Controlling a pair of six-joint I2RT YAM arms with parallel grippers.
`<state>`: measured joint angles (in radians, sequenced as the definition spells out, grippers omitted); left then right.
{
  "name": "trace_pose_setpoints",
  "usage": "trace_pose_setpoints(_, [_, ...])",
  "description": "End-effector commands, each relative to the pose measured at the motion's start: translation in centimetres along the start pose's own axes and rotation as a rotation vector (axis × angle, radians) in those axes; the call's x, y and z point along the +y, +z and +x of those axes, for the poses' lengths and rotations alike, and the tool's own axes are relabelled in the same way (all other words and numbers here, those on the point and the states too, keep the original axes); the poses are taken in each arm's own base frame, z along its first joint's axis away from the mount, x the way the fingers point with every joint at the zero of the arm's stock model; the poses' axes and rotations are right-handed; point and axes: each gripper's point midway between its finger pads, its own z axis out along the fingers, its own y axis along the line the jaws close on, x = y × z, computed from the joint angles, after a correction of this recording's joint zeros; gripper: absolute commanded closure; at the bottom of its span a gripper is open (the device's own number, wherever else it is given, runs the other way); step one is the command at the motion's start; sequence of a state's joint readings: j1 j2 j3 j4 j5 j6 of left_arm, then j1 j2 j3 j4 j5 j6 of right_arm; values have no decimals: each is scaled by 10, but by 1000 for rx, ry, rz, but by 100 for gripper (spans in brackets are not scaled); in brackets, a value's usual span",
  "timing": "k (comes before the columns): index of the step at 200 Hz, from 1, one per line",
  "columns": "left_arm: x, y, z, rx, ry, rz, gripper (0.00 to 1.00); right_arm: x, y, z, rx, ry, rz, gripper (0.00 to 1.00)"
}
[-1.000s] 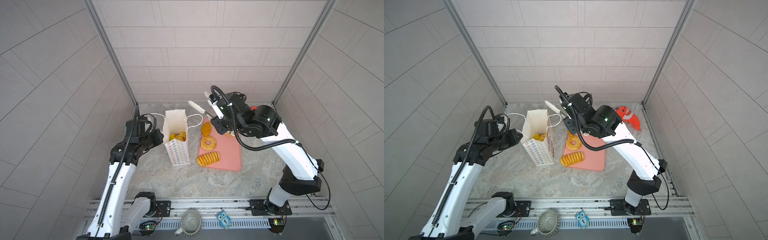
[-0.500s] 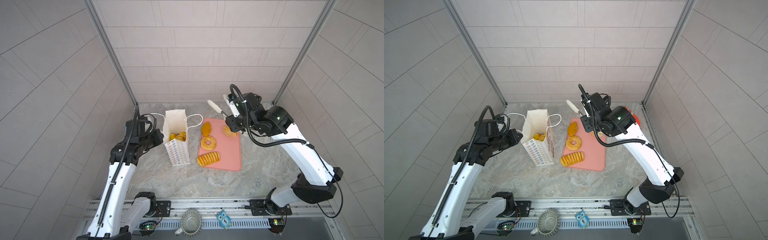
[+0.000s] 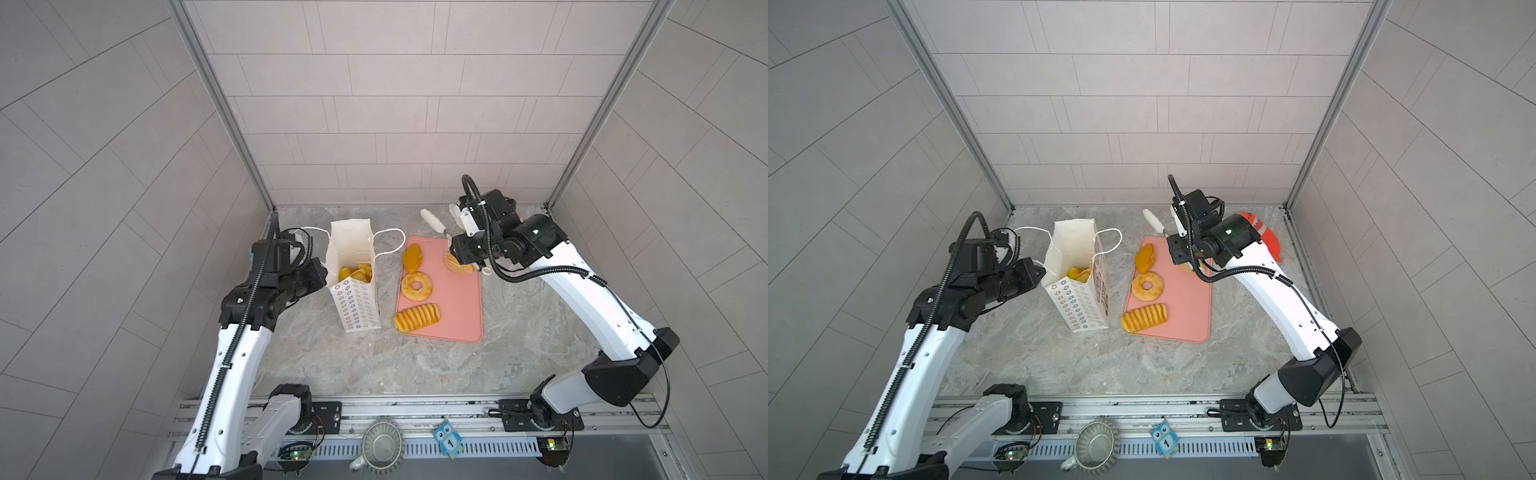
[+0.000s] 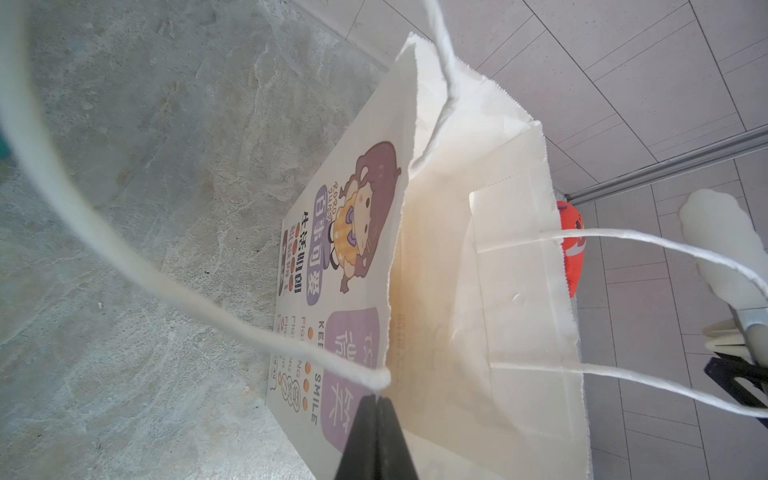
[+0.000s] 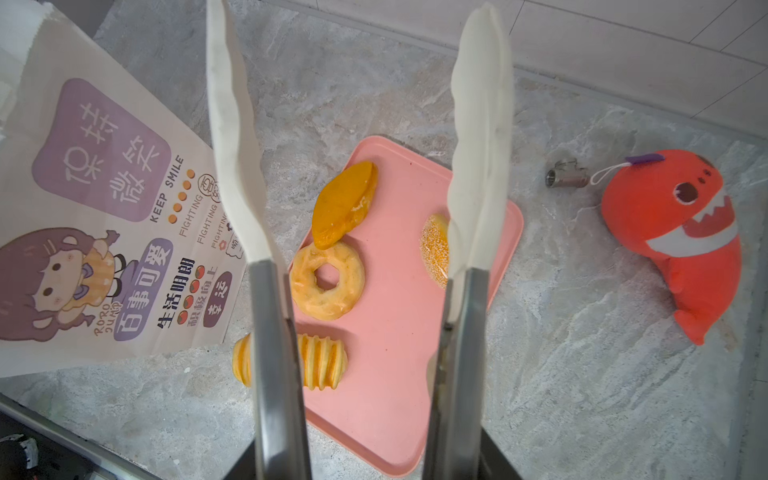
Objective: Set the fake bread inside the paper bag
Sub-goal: 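Raise the empty tong out of the bag and swing it back over the tray, then lower the tong over the orange slice bread on the tray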
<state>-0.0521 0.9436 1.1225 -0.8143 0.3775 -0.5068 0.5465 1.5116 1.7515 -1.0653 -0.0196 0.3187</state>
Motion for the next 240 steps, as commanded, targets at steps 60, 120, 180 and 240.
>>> trace_pose_setpoints(60, [-2, -5, -3, -9, 11, -1, 96, 10, 51, 7, 47, 65, -57, 45])
trace_pose_setpoints(120, [1, -5, -2, -7, 11, -8, 96, 9, 87, 24, 120, 95, -60, 46])
trace_pose_setpoints(180, [1, -5, -1, -8, 11, -10, 96, 6, 120, 45, 230, 117, -66, 47])
trace_pose_setpoints(240, [2, -5, 0, -8, 9, -12, 96, 3, 147, 58, 311, 130, -60, 47])
